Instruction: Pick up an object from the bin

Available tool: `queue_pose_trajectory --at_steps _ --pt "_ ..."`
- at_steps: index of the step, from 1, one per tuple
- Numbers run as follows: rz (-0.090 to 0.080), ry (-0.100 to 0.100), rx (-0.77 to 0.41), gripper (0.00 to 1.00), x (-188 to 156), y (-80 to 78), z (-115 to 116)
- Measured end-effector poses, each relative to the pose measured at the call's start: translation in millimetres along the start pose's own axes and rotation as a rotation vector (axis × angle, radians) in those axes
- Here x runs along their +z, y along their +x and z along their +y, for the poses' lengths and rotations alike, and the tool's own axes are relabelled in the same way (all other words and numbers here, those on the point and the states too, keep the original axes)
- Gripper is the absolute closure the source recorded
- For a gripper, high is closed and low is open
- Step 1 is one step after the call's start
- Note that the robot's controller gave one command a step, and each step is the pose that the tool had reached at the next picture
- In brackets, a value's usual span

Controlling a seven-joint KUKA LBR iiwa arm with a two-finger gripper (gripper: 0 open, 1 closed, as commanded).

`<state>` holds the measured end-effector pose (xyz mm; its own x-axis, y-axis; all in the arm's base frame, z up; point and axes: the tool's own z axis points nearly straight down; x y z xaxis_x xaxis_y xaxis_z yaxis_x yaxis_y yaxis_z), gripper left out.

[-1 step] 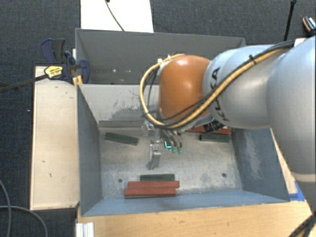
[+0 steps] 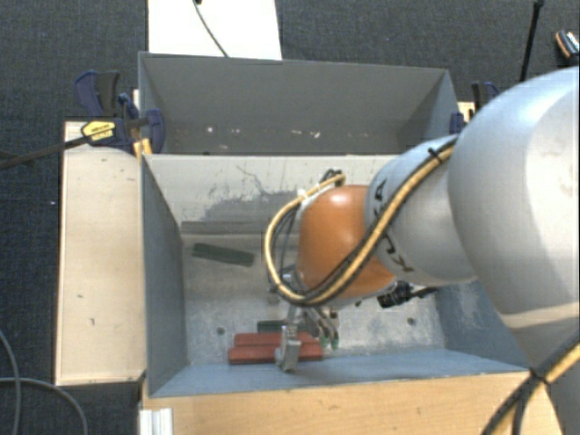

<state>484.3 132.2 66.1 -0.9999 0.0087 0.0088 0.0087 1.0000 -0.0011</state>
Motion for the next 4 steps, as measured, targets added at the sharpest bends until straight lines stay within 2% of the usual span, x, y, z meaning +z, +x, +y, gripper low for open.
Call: queue_pose_trajectory --at_steps 1,2,3,4 --pt "-0.007 -0.002 0.003 1.0 -7.1 -4.5 1.8" --pt "-0.014 -0.003 -0.029 1.0 -12.8 1.8 -16.0" --pt "-0.018 -0.001 0.01 1.0 -124.3 3.1 -66.2" --pt "-0.015 0.002 -0.355 1.0 -140.5 -42.8 -98.7"
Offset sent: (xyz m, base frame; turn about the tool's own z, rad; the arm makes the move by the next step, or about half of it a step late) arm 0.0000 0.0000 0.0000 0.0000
